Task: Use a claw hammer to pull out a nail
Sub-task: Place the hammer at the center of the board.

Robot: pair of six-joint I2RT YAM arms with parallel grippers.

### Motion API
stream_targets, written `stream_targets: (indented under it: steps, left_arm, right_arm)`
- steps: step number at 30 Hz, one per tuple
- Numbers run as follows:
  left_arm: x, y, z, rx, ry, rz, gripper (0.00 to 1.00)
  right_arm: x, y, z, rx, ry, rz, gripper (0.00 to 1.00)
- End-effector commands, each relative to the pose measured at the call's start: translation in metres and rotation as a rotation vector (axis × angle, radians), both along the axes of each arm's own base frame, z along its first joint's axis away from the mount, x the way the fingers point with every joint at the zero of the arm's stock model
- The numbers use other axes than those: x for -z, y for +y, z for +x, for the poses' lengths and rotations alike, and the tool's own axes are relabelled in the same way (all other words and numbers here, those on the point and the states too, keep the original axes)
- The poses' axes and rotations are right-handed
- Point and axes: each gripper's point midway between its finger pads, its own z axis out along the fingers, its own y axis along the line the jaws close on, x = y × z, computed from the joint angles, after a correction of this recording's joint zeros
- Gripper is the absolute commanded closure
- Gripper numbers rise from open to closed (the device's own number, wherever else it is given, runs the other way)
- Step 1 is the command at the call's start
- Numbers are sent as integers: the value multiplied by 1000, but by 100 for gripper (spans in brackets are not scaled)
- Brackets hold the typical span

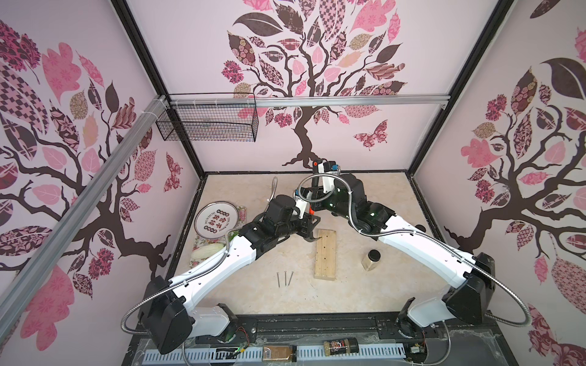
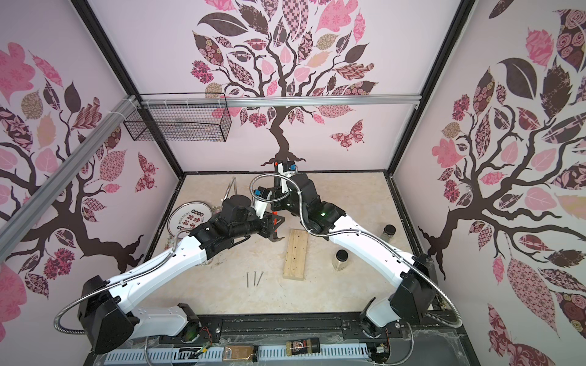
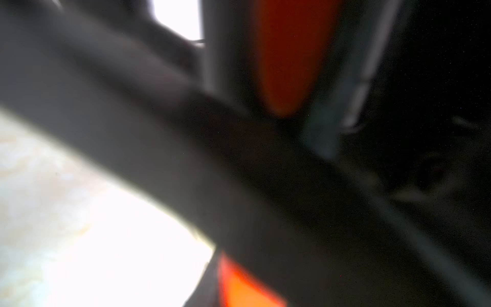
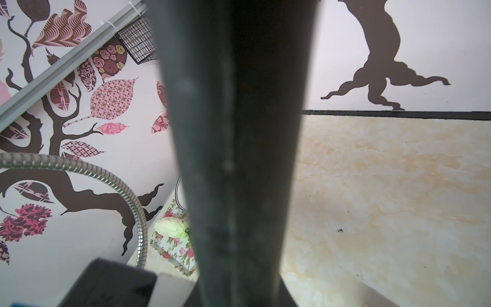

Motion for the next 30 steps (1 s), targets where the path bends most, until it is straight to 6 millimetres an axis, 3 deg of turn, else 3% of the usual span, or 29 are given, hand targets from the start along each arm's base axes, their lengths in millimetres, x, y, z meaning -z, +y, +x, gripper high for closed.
stream_targets:
  steps: [1, 4, 7, 12, 17, 30]
  left_arm:
    - [-31, -6, 2, 16, -60, -57, 87]
    - [-31, -3, 4, 1, -63, -48, 94]
    - [-31, 1, 6, -24, -63, -33, 100]
    - [-23, 9, 12, -76, -54, 14, 100]
    - [-1, 20, 19, -136, -17, 94, 100]
    - [117, 69, 36, -347, 235, 468, 100]
  right_arm:
    - [-71, -13, -12, 9, -120, 162, 90]
    - [-69, -13, -11, 12, -114, 159, 89]
    - [-66, -15, -9, 27, -111, 159, 81]
    - [-63, -24, -3, 91, -119, 142, 55]
    - [-62, -39, 3, 166, -154, 90, 3]
    - [-58, -109, 7, 448, -224, -85, 0]
